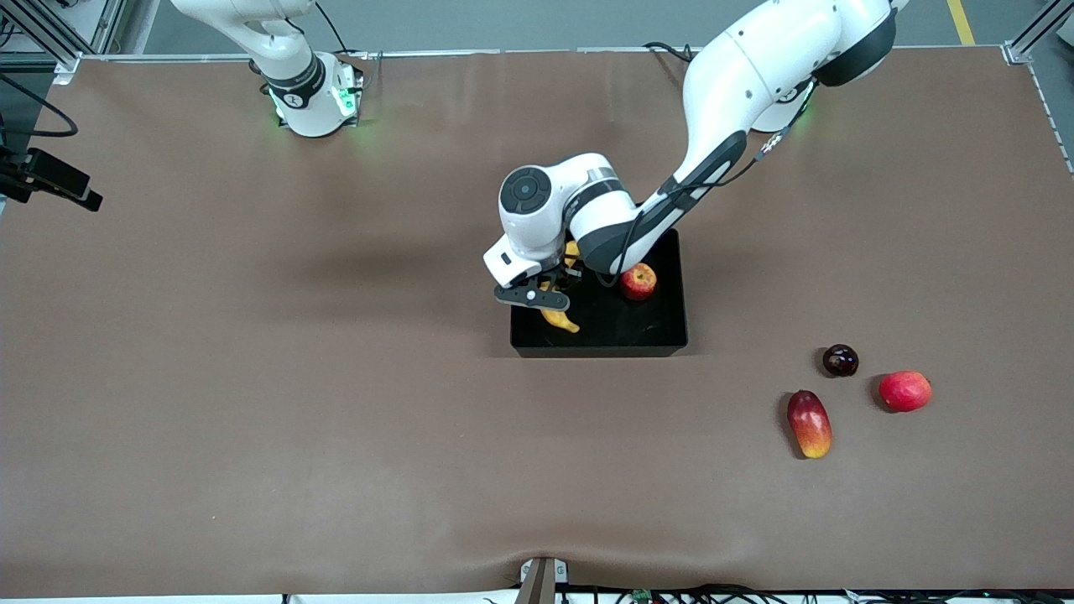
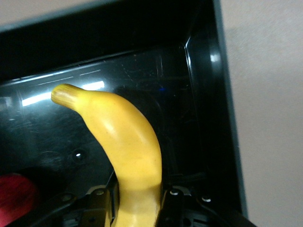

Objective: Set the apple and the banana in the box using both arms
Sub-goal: 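Lower the banana into the box and open the left gripper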

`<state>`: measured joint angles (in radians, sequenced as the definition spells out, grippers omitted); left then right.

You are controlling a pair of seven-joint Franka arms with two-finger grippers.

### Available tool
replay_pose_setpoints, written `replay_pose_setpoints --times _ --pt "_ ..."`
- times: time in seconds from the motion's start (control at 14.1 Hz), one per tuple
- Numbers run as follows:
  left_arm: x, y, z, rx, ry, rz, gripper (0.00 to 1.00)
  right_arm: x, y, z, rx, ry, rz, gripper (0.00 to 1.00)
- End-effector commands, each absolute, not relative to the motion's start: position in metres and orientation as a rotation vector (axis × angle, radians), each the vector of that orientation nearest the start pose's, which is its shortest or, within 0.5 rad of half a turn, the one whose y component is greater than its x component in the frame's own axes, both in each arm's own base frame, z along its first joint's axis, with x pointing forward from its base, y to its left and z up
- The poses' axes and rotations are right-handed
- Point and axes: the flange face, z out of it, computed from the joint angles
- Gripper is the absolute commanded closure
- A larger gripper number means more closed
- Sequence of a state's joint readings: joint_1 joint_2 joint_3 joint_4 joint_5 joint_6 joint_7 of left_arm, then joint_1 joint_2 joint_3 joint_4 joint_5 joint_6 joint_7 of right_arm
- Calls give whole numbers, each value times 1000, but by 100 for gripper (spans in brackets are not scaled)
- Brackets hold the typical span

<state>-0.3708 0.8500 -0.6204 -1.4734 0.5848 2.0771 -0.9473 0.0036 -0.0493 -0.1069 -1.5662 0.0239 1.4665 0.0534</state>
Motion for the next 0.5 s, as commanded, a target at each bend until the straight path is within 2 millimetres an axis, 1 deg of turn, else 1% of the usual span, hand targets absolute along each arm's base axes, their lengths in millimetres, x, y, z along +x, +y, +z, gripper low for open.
replay_pose_setpoints --times 0.0,0.14,0.21,0.35,0.43 --pt "469 -539 208 -3056 286 -21 100 522 -58 645 -3093 243 82 0" --pt "468 -540 194 -3065 281 -24 100 522 -58 645 -3093 241 84 0" --pt "469 -541 193 -3073 280 -28 100 522 -58 645 -3093 243 84 0" --pt "475 -535 194 -3077 260 -33 28 522 -57 644 -3093 240 89 0" --pt "478 -535 200 -3081 254 -44 0 521 -58 644 -3088 242 88 0"
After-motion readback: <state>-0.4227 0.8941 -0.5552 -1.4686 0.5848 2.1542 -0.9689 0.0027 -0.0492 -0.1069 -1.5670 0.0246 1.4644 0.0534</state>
